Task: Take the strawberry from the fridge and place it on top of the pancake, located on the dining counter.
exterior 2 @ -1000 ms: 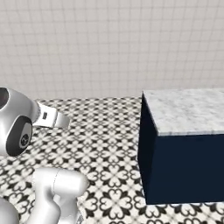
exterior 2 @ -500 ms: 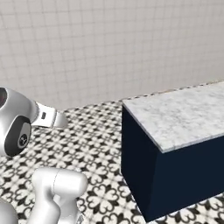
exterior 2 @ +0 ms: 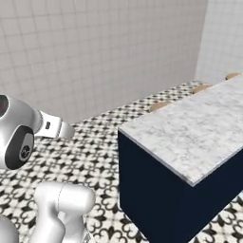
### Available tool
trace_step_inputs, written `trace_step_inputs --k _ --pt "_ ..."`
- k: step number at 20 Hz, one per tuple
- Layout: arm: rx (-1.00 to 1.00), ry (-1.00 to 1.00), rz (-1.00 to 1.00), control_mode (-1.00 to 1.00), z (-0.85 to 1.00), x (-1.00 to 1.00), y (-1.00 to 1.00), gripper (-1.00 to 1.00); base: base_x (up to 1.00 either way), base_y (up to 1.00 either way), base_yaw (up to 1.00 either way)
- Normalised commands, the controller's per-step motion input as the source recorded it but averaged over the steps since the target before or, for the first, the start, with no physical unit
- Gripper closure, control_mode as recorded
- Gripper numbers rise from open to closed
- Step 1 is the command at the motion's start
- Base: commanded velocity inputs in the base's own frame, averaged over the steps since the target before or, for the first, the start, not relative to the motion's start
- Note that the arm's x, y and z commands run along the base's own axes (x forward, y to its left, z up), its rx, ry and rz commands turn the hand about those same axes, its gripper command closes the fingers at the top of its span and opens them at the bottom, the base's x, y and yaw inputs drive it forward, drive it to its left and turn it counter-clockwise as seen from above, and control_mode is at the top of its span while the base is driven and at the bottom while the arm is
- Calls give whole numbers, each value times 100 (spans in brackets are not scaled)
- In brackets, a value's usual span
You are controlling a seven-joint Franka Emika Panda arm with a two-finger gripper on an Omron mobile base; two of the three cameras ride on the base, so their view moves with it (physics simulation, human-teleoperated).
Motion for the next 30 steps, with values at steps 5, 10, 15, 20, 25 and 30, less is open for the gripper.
trace_step_inputs --k 5,10,15,20,25,30 --pt "0 0 0 100 0 0 0 100 60 100 -35" --pt "0 0 0 100 0 0 0 100 55 100 -36" --pt "0 0 0 100 0 0 0 100 47 100 -42" --pt "0 0 0 100 0 0 0 100 59 100 -44" --pt "0 0 0 100 0 0 0 100 76 100 -44" --pt "0 0 0 100 0 0 0 100 99 98 -52"
